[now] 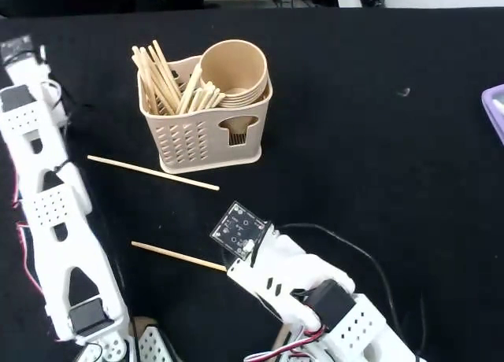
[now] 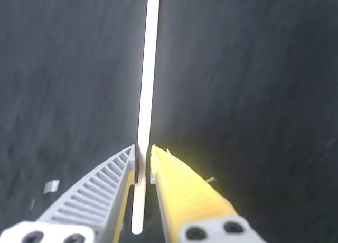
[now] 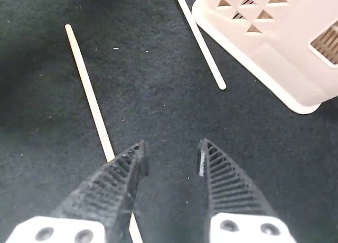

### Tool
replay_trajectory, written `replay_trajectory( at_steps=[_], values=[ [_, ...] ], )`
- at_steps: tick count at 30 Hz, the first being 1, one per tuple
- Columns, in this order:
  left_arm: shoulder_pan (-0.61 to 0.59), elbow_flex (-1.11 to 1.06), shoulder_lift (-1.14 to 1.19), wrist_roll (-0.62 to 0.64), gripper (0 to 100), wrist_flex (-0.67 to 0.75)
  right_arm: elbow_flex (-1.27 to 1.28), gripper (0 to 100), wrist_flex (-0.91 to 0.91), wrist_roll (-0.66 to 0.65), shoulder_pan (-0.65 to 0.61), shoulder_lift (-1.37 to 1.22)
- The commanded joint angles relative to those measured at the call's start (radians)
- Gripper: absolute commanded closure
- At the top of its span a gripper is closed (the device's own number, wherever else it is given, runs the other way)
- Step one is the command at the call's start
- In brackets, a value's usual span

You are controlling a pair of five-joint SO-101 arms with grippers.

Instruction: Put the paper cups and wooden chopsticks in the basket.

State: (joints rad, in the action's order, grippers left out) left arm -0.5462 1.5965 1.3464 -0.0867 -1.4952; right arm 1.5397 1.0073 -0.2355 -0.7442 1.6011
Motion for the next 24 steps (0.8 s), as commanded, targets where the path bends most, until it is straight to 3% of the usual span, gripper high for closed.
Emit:
replay_trajectory(
  at_steps=[1,7,17,24],
  values=[
    [-0.054,0.067,-0.098,-0.006,97,-0.218,-0.005,84.4,-0.023,-0.009,-0.008,0.019],
    [-0.179,0.065,-0.133,-0.009,97,-0.267,-0.005,84.4,-0.021,-0.009,-0.008,0.019],
    [-0.498,0.054,-0.199,-0.147,97,-0.269,-0.010,84.4,-0.023,-0.009,-0.008,0.019],
    [-0.625,-0.157,-0.238,-0.239,97,-0.269,-0.008,84.4,-0.025,-0.009,-0.008,0.019]
  ],
)
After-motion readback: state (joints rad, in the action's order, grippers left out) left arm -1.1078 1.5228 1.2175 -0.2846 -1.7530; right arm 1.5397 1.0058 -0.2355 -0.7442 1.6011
